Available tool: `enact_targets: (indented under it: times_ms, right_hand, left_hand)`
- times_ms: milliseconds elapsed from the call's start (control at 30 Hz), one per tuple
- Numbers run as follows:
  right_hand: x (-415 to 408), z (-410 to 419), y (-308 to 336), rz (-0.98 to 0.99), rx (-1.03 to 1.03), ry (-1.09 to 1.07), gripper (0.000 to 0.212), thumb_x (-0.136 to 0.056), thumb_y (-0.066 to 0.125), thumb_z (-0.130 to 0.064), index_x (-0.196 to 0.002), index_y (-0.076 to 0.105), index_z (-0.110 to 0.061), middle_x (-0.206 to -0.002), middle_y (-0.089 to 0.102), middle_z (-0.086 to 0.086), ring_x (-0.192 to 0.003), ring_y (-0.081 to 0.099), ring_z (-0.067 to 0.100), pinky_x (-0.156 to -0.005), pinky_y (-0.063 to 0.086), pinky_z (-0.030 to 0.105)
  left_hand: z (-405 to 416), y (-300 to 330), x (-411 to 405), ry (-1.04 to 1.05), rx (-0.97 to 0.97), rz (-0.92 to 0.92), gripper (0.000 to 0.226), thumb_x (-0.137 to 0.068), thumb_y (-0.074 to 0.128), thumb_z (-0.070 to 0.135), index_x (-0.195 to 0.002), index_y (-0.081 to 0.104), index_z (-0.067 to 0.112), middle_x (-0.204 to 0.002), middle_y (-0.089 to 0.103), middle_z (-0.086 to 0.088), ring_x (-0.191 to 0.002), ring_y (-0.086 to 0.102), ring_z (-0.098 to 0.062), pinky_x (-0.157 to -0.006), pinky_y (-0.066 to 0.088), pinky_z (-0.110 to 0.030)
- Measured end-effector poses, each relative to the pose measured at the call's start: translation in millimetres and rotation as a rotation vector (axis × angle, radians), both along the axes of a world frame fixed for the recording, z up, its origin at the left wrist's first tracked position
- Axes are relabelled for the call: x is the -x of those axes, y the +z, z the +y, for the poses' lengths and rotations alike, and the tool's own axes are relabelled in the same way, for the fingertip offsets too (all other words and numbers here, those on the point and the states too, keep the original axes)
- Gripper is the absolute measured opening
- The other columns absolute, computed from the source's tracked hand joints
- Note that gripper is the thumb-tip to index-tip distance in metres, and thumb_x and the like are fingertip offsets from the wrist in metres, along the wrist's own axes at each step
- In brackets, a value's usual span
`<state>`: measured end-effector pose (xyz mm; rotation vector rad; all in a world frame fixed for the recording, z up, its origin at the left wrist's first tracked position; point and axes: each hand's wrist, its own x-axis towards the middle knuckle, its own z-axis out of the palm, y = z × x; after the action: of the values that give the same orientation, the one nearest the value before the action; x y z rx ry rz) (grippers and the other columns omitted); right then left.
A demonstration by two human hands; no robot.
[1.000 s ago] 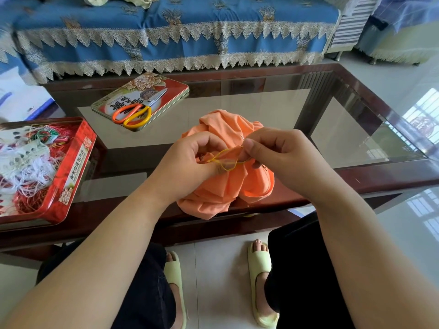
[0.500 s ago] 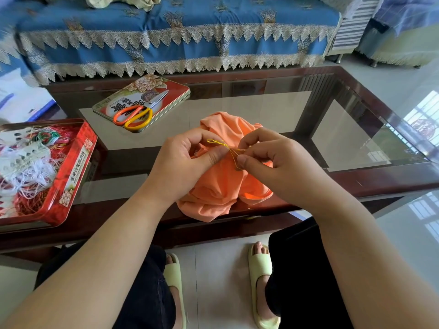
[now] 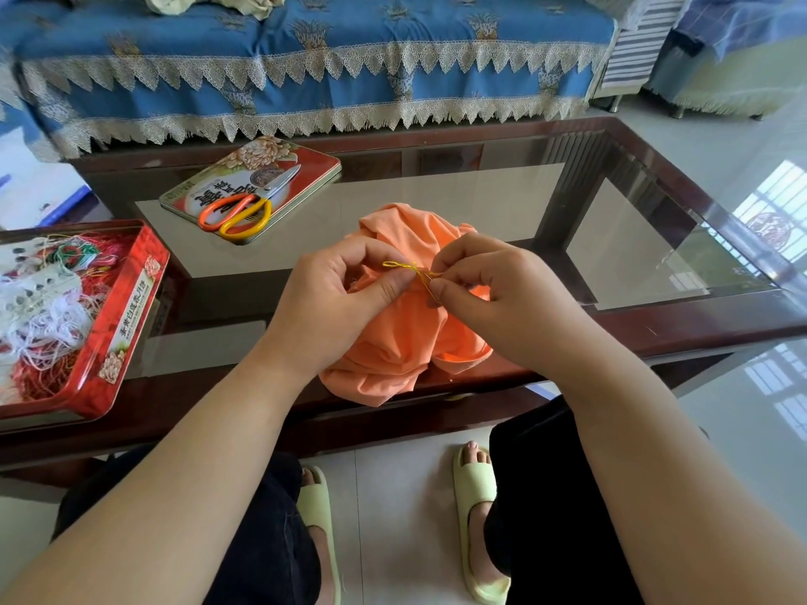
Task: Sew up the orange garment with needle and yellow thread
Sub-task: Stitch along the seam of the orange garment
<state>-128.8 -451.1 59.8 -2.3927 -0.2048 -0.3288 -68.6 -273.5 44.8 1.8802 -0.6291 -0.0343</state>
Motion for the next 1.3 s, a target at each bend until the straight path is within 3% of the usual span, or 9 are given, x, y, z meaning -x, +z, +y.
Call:
enact_targets:
  times_ms: [200, 433, 533, 700, 800, 933, 1067, 1167, 1300]
  right_hand:
    - [-1.9, 4.0, -3.6, 0.007, -0.021, -0.029, 0.021, -0.091, 0.062, -0.015, -0.078, 0.075, -0.005, -0.094, 0.059, -0.011, -0.079, 0.058, 0.015, -0.072, 0.045, 0.03]
    - [-3.9, 13.7, -11.7, -0.013, -0.155, -0.139, 0.024, -0.092, 0.061, -0.016, -0.073, 0.073, -0.009, -0.091, 0.057, -0.011, -0.075, 0.055, 0.008, -0.067, 0.042, 0.014]
    - [-5.6, 19.8, -14.0, 0.006, -0.278, -0.207, 0.027, -0.094, 0.06, -0.023, -0.069, 0.068, -0.019, -0.094, 0.06, -0.007, -0.078, 0.054, 0.003, -0.068, 0.04, 0.012]
    - [-6.7, 28.0, -14.9, 0.048, -0.452, -0.238, 0.026, -0.094, 0.058, -0.027, -0.071, 0.067, -0.018, -0.099, 0.059, -0.008, -0.082, 0.055, -0.003, -0.07, 0.042, 0.006]
    - [-7.0, 31.7, -16.2, 0.031, -0.474, -0.225, 0.024, -0.094, 0.058, -0.028, -0.071, 0.065, -0.023, -0.1, 0.06, -0.007, -0.082, 0.055, -0.007, -0.071, 0.042, 0.006]
    - [-3.6, 30.0, -13.7, 0.076, -0.452, -0.145, 0.03, -0.093, 0.058, -0.033, -0.082, 0.072, -0.009, -0.108, 0.057, -0.008, -0.093, 0.053, -0.005, -0.075, 0.044, 0.007]
    - [-0.2, 25.8, -8.9, 0.188, -0.439, -0.049, 0.023, -0.093, 0.059, -0.028, -0.076, 0.071, -0.018, -0.115, 0.053, -0.014, -0.101, 0.05, -0.007, -0.078, 0.046, 0.007]
    - [-1.5, 26.3, -8.6, 0.163, -0.432, -0.075, 0.026, -0.094, 0.057, -0.025, -0.07, 0.066, -0.023, -0.11, 0.055, -0.014, -0.095, 0.052, -0.01, -0.074, 0.041, 0.003]
    - [-4.5, 26.7, -12.0, 0.09, -0.458, -0.132, 0.027, -0.095, 0.057, -0.025, -0.068, 0.062, -0.026, -0.102, 0.06, -0.011, -0.082, 0.056, -0.003, -0.069, 0.041, 0.009]
  left_hand:
    - [-0.1, -2.4, 1.8, -0.003, -0.035, -0.092, 0.014, -0.083, 0.064, 0.041, -0.095, 0.067, 0.035, -0.092, 0.068, 0.015, -0.092, 0.063, -0.006, -0.077, 0.051, -0.017]
    - [-0.7, -3.3, 11.4, 0.007, -0.015, -0.228, 0.01, -0.085, 0.067, 0.029, -0.095, 0.069, 0.031, -0.074, 0.064, 0.028, -0.075, 0.06, 0.003, -0.065, 0.042, -0.006]
    - [-2.1, -4.4, 12.2, 0.049, 0.0, -0.24, 0.01, -0.088, 0.068, 0.023, -0.098, 0.07, 0.022, -0.08, 0.064, 0.023, -0.08, 0.062, 0.006, -0.067, 0.044, -0.005]
    - [-7.6, -8.5, 12.6, 0.128, 0.032, -0.137, 0.019, -0.088, 0.064, 0.038, -0.103, 0.066, 0.027, -0.095, 0.068, 0.018, -0.095, 0.062, 0.004, -0.075, 0.048, -0.007]
    - [-7.9, -6.8, 12.0, 0.152, 0.043, -0.107, 0.017, -0.087, 0.063, 0.041, -0.1, 0.067, 0.032, -0.096, 0.068, 0.019, -0.096, 0.062, 0.004, -0.076, 0.047, -0.006]
    - [-5.7, -6.7, 9.5, 0.187, 0.056, -0.08, 0.01, -0.088, 0.065, 0.038, -0.096, 0.066, 0.031, -0.091, 0.068, 0.018, -0.094, 0.062, 0.003, -0.075, 0.049, -0.008]
    - [-4.4, -7.9, 8.2, 0.211, 0.029, -0.118, 0.01, -0.09, 0.062, 0.037, -0.097, 0.064, 0.029, -0.089, 0.064, 0.022, -0.094, 0.059, 0.007, -0.073, 0.047, -0.004]
    - [-4.8, -8.2, 9.6, 0.178, -0.001, -0.189, 0.005, -0.092, 0.064, 0.031, -0.096, 0.062, 0.031, -0.087, 0.062, 0.024, -0.09, 0.059, 0.009, -0.071, 0.044, -0.003]
    - [-5.3, -8.8, 9.7, 0.108, -0.033, -0.262, 0.012, -0.091, 0.065, 0.027, -0.103, 0.064, 0.027, -0.092, 0.062, 0.023, -0.091, 0.059, 0.009, -0.074, 0.045, -0.004]
